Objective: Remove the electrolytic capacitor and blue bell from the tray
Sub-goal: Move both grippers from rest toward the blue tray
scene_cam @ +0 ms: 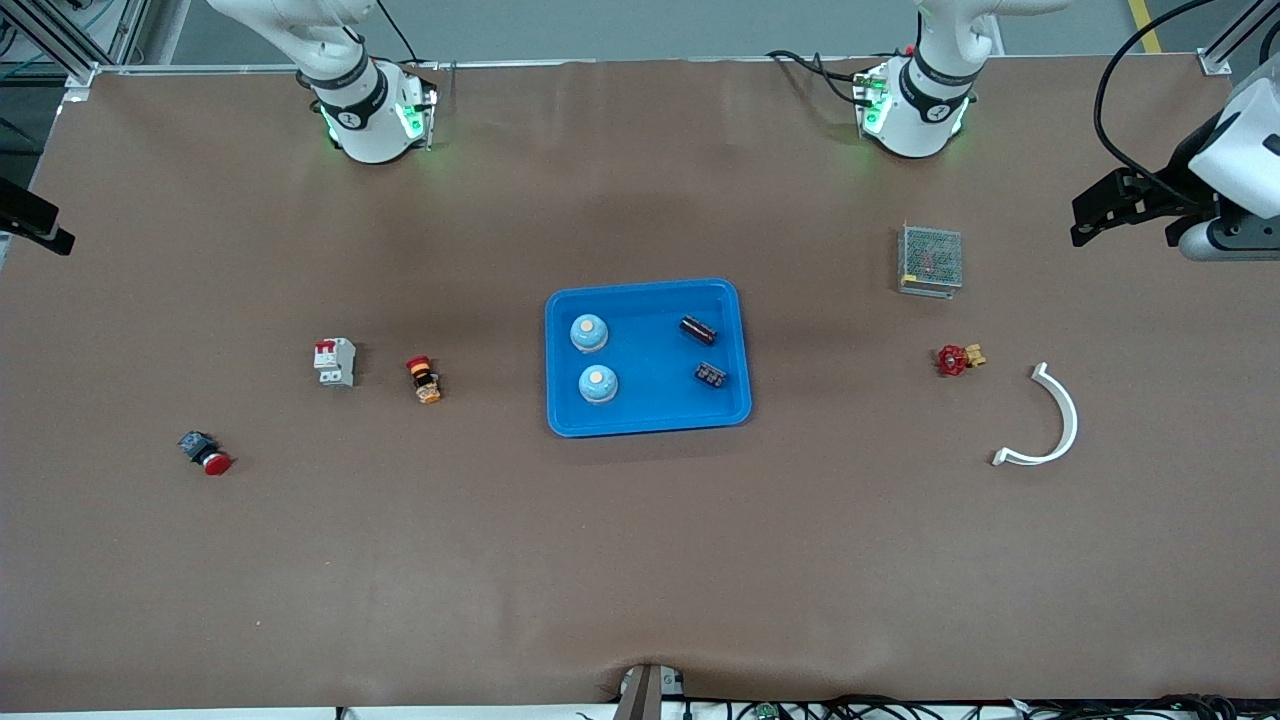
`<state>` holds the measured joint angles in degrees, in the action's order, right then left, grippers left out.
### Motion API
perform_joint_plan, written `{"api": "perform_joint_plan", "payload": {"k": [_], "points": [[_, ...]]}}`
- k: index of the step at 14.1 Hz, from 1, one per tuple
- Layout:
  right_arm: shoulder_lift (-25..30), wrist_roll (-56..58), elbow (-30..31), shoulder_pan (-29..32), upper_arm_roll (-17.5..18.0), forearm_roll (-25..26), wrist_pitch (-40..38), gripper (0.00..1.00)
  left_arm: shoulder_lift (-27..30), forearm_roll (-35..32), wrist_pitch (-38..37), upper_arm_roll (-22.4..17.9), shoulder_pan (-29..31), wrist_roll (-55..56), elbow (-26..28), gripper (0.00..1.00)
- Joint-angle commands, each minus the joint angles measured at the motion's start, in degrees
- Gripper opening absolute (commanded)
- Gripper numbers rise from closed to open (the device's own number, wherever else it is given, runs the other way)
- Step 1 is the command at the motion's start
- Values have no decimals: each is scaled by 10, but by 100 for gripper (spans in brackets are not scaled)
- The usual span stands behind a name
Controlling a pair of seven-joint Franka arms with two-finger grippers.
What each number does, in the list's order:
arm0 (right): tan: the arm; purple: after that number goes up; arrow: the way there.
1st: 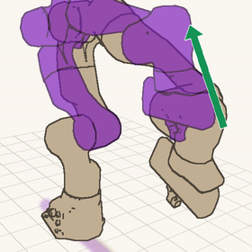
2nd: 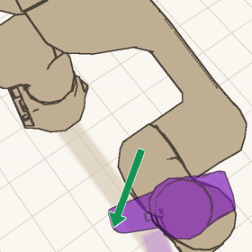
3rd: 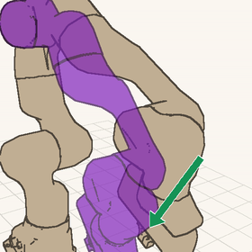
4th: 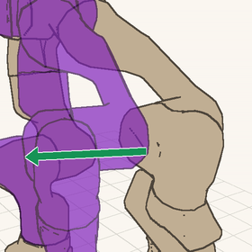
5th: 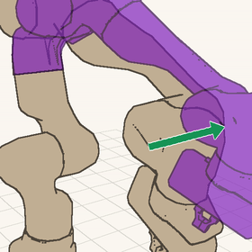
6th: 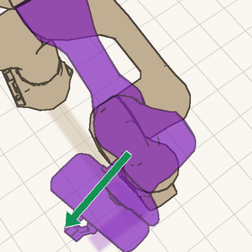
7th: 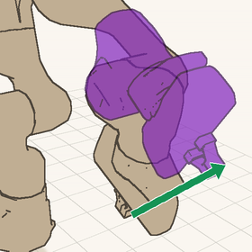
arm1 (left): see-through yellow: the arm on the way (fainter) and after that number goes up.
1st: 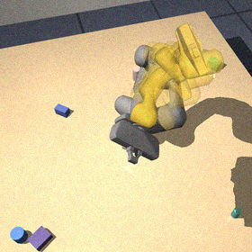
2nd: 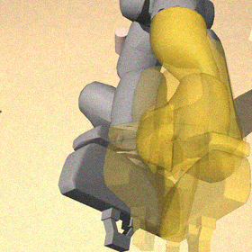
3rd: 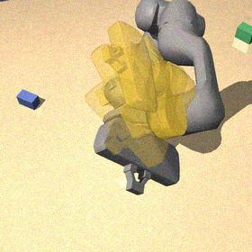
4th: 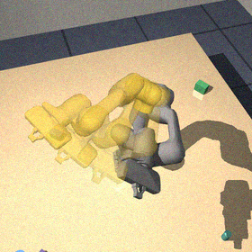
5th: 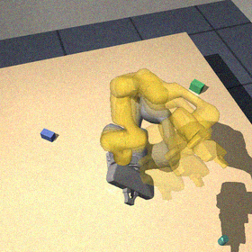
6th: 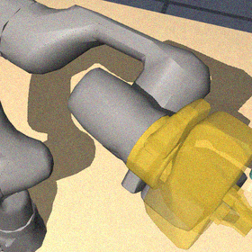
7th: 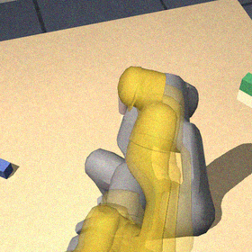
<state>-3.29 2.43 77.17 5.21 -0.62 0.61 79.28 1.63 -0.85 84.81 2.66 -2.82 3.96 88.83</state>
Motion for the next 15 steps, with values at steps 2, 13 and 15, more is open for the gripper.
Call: {"api": "perform_joint_plan", "payload": {"k": [2,13,15], "points": [[-3,-10,-11,-6,-1,10,-2,100,-2,-1,-10,0,3,-5,-23,100],[-7,-12,25,3,-4,6,17,100,-46,3,-8,80,-6,110,-18,100],[1,-60,82,-2,-3,5,52,100,-66,6,1,102,-6,148,-16,100]]}}
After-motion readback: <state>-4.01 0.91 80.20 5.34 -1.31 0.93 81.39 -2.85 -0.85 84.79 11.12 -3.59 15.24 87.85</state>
